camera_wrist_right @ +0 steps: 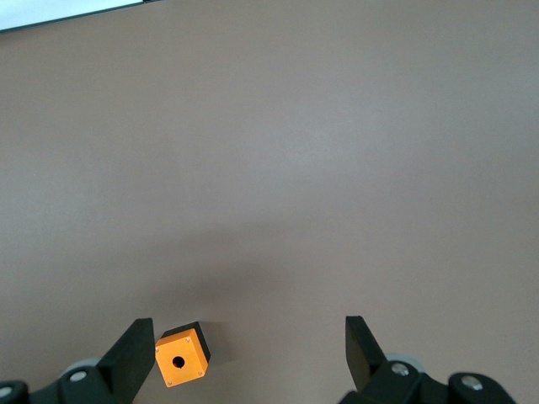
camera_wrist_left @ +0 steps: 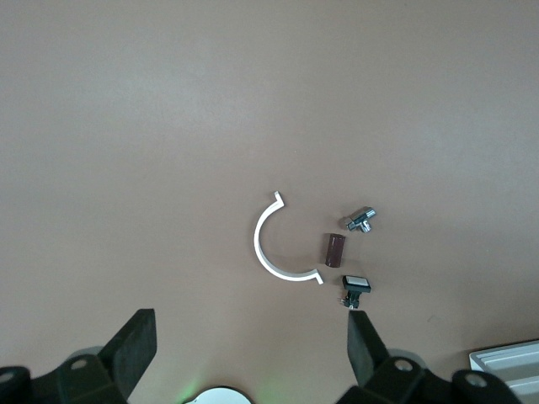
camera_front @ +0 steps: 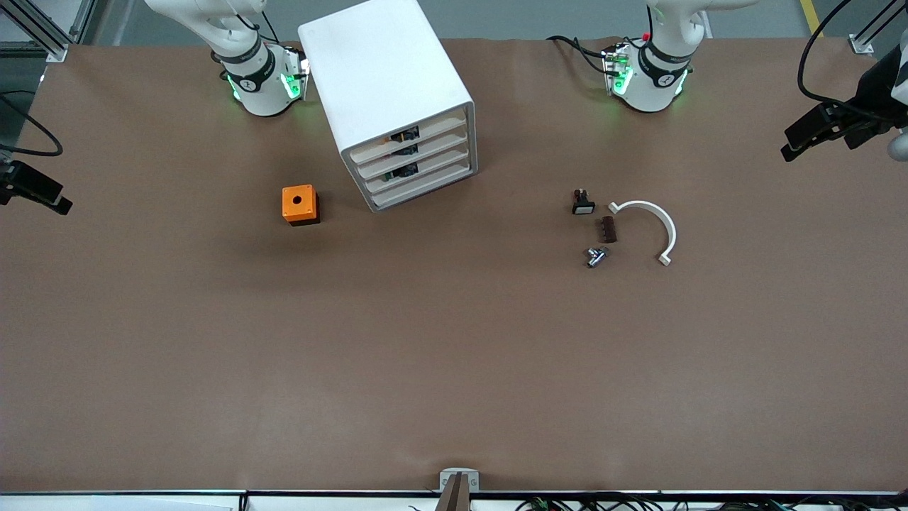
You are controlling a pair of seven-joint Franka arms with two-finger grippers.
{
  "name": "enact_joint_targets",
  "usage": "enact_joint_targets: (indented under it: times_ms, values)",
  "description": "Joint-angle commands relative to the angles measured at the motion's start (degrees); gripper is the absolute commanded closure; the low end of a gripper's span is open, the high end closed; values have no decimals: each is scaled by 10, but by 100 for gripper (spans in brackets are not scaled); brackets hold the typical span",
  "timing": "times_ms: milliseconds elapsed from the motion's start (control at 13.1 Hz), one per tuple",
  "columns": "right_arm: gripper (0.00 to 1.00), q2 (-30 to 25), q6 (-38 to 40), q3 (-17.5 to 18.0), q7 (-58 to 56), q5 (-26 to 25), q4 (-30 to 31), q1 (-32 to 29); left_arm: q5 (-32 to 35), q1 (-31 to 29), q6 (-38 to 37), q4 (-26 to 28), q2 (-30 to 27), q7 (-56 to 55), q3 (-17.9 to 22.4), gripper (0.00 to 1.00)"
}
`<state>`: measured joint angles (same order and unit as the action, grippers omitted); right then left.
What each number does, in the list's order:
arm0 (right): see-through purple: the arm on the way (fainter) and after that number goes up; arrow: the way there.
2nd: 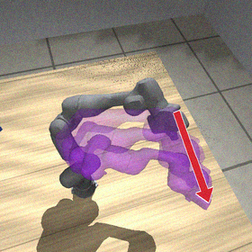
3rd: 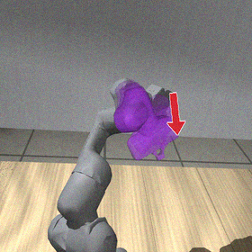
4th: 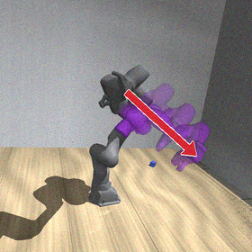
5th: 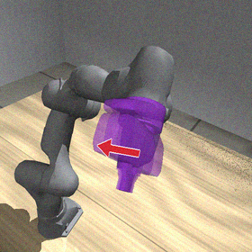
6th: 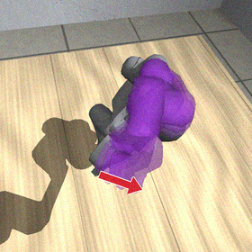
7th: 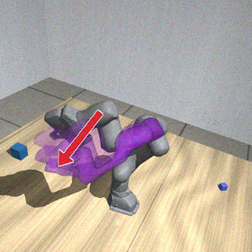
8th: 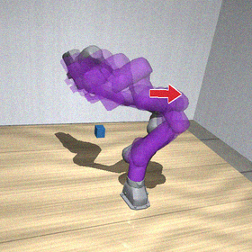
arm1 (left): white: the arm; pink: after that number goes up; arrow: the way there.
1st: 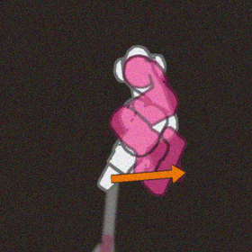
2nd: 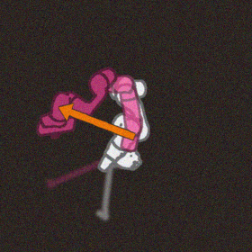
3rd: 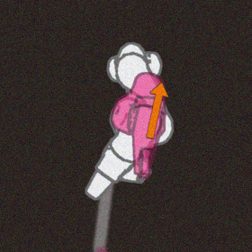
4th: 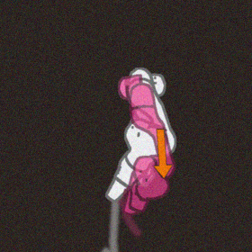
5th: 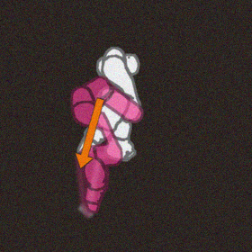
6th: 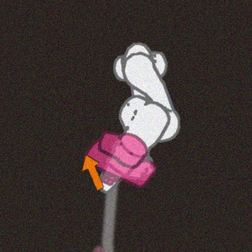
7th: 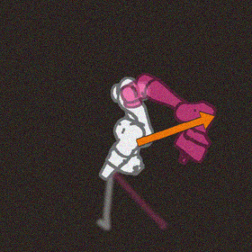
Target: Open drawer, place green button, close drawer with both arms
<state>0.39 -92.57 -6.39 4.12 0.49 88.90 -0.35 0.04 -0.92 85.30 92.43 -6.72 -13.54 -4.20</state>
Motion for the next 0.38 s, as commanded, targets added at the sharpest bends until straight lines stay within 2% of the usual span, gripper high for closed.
enact_joint_targets:
  times_ms: [0, 305]
  values:
    - [0, -1, 2, 6, 4, 0, -6, -9, 11, -11, 4, 3, -7, 11, -10, 0]
    - [0, -1, 3, 6, 4, 0, -5, -9, 12, -9, -9, 3, -7, 11, -12, 0]
